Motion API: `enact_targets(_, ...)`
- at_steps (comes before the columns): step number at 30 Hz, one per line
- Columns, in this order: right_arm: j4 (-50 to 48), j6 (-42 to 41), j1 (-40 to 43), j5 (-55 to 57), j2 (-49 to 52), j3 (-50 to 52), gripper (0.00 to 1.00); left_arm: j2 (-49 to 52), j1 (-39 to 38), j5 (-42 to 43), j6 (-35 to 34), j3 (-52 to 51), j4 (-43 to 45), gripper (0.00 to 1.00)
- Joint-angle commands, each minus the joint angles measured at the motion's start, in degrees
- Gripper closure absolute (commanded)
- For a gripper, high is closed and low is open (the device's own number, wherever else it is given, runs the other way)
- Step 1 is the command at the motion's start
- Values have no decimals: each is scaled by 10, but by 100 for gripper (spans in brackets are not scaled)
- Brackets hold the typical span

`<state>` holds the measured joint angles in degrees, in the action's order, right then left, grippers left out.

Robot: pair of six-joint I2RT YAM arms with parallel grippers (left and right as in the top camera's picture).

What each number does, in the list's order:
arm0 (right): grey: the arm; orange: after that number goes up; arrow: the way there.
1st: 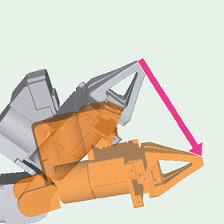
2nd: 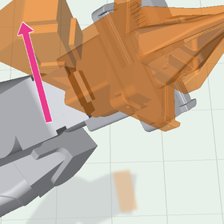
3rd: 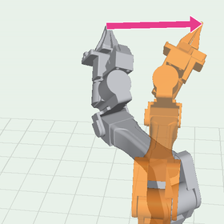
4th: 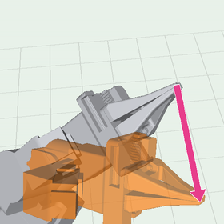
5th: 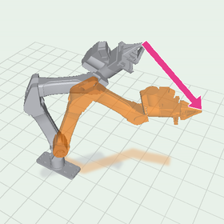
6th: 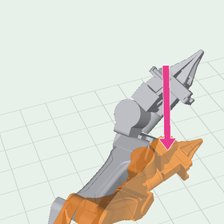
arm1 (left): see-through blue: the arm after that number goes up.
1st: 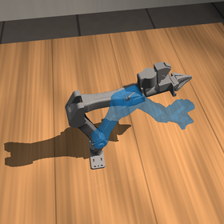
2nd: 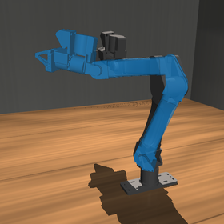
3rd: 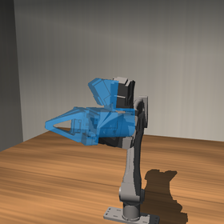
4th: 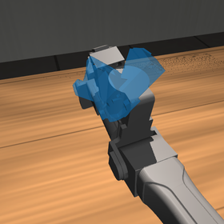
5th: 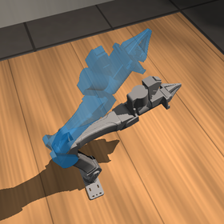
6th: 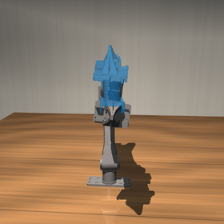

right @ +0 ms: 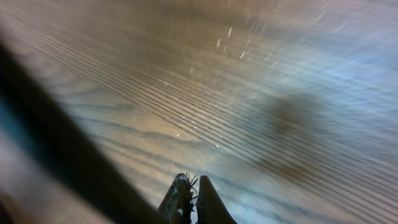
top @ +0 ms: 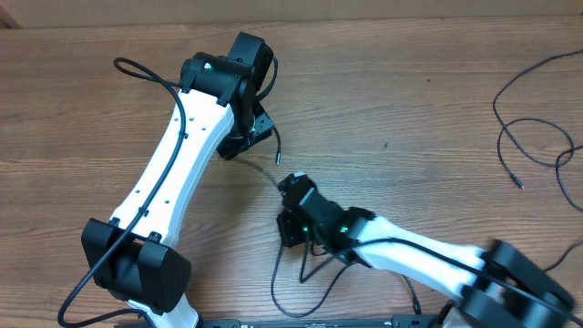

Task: Untangle cables

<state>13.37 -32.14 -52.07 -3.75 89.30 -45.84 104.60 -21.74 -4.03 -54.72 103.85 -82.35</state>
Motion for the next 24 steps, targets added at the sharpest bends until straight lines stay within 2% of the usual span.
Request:
enact_targets(1,59,24,19,84,-117,-20,96,-3,0,-25,6,0,-6,8)
enact_targets(2,87,24,25,116,-148,-25,96,-3,0,-25,8,0,-6,0)
enact_targets(6,181,24,51,254,-288,-42,96,-3,0,-26,9,0,-4,0)
enact_targets(9,190,28,71,326,-388,-43,96,-3,0,-25,9,0,3,1)
enact_targets(12,153,98,95,364,-483,-43,96,-3,0,-25,9,0,3,0)
enact_targets(16,79,206,123,367,-559,-43,96,-3,0,-25,9,0,3,0)
enact_targets(19,31,254,137,378,-576,-43,96,-3,0,-25,9,0,3,0)
enact_targets(24,-60,276,161,471,-561,-43,96,-3,0,-25,9,0,3,0)
